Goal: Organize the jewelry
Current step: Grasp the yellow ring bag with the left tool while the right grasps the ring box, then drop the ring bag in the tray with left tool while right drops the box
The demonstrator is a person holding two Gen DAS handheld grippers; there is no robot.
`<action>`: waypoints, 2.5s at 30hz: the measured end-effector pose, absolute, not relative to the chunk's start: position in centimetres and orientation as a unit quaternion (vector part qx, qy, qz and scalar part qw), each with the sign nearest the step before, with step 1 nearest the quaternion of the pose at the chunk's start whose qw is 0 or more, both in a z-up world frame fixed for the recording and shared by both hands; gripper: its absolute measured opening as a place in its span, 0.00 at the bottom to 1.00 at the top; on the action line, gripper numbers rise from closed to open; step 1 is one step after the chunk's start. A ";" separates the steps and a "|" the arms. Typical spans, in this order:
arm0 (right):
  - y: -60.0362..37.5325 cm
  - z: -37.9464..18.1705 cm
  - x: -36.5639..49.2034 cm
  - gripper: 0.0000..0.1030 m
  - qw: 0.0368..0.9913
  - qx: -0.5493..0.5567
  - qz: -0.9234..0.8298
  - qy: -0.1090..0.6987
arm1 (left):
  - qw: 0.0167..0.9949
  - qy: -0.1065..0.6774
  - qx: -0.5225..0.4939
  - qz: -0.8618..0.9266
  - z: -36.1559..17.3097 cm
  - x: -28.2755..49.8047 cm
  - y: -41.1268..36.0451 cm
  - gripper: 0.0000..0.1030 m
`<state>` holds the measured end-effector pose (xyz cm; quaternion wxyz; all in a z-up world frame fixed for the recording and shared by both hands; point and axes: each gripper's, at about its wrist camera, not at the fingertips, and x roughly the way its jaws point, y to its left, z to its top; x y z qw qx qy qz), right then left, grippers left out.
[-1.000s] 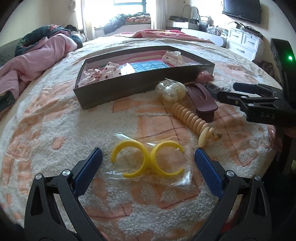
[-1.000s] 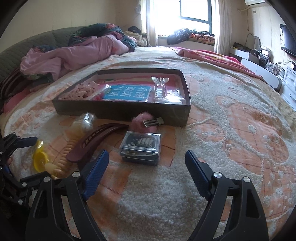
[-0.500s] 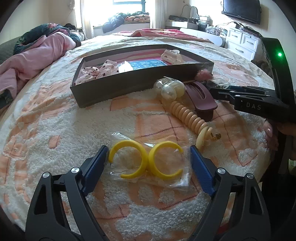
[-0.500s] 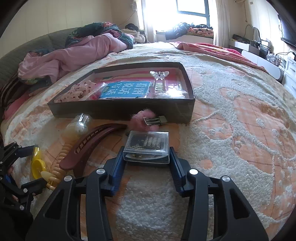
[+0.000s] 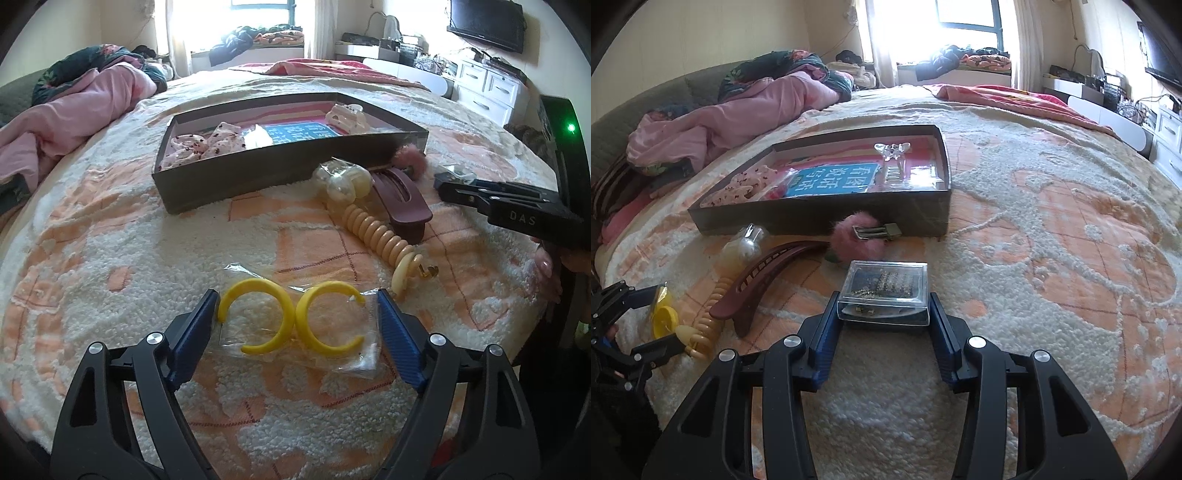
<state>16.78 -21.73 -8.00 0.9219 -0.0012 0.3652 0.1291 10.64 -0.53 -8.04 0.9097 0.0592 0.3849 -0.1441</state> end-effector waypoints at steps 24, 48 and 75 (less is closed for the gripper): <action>-20.5 -4.6 15.8 0.42 0.933 -0.019 0.153 0.326 | 0.928 0.349 0.000 -0.127 -3.8 12.9 1.1 0.73; -20.5 -1.0 18.3 0.42 0.944 -0.024 0.143 0.298 | 0.938 0.318 -0.017 -0.141 -1.1 17.4 -0.6 0.73; -19.5 -2.1 23.7 0.42 0.943 -0.040 0.111 0.310 | 0.943 0.305 -0.025 -0.128 -1.3 23.4 -0.4 0.73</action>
